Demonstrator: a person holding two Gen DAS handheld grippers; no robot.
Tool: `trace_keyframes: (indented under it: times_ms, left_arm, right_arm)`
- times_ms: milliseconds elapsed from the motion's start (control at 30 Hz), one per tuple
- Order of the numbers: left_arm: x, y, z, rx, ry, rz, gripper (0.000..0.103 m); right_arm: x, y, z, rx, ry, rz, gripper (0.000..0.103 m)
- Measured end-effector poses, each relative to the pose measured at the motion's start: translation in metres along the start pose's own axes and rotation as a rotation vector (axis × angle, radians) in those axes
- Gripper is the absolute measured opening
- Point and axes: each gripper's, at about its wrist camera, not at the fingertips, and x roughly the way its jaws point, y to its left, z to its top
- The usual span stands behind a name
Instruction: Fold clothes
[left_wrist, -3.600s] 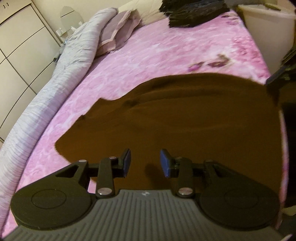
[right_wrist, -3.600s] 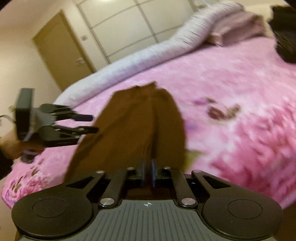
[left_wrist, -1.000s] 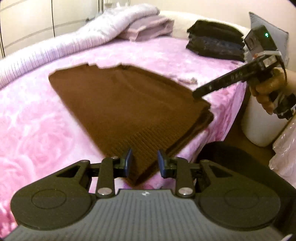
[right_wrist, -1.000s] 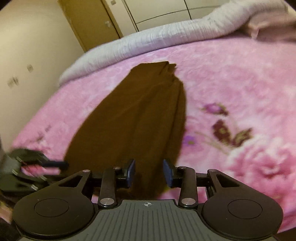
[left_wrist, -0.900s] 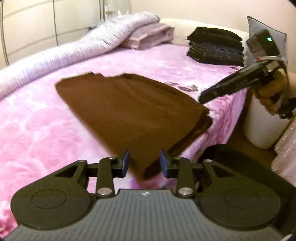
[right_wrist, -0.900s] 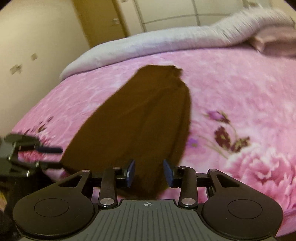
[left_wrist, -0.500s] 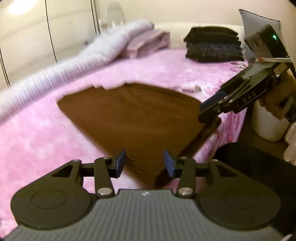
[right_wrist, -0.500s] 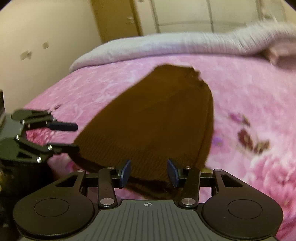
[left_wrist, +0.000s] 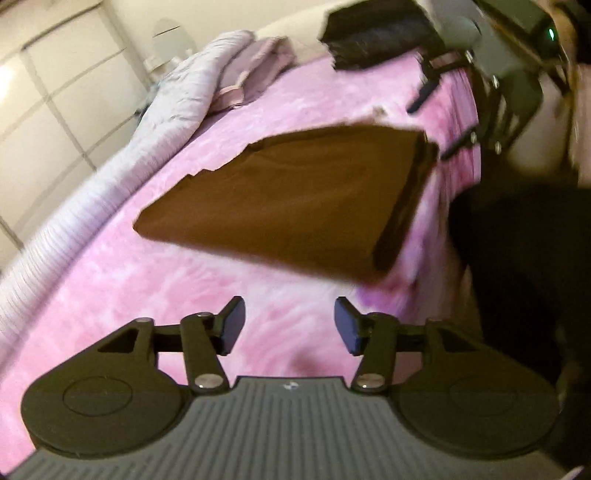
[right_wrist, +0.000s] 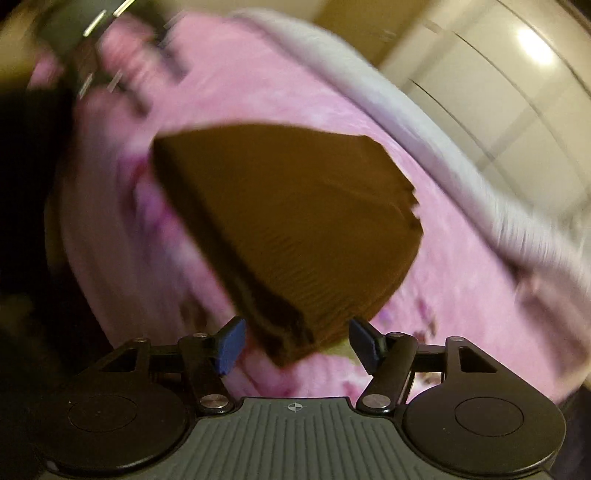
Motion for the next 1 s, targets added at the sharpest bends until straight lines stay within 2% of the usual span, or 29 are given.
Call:
trace_keyframes:
  times_ms: [100, 167, 333, 467, 633, 767, 800, 833, 900, 1000]
  left_arm:
    - [0.007, -0.009, -0.001, 0.137, -0.007, 0.027, 0.063]
    - [0.014, -0.014, -0.002, 0.206, -0.011, 0.029, 0.063]
    - [0.033, -0.025, -0.001, 0.367, -0.024, 0.035, 0.063]
    - [0.045, -0.03, 0.004, 0.45, -0.046, 0.025, 0.063]
    - [0.061, -0.047, 0.005, 0.666, -0.109, 0.037, 0.063]
    - [0.068, -0.056, 0.005, 0.808, -0.149, 0.042, 0.063]
    - [0.07, -0.056, 0.006, 0.822, -0.149, 0.036, 0.059]
    - [0.071, -0.055, 0.007, 0.805, -0.143, 0.023, 0.05]
    - [0.072, -0.052, 0.01, 0.764, -0.131, -0.006, 0.041]
    - [0.075, -0.048, 0.013, 0.705, -0.122, -0.026, 0.039]
  right_arm:
    - [0.011, 0.009, -0.003, -0.105, 0.017, -0.031, 0.065]
    - [0.018, 0.011, -0.008, -0.18, 0.038, -0.046, 0.065]
    - [0.023, 0.012, -0.024, -0.339, 0.025, -0.043, 0.065]
    - [0.023, 0.007, -0.029, -0.364, 0.005, -0.04, 0.065]
    - [0.022, 0.003, -0.028, -0.335, 0.002, -0.06, 0.065]
    - [0.024, 0.004, -0.035, -0.38, 0.014, -0.091, 0.065]
    - [0.024, 0.005, -0.038, -0.393, 0.018, -0.1, 0.065]
    - [0.025, 0.005, -0.04, -0.409, 0.021, -0.112, 0.065]
    - [0.03, 0.004, -0.046, -0.444, 0.021, -0.138, 0.065]
    - [0.036, 0.007, -0.047, -0.493, -0.02, -0.136, 0.065]
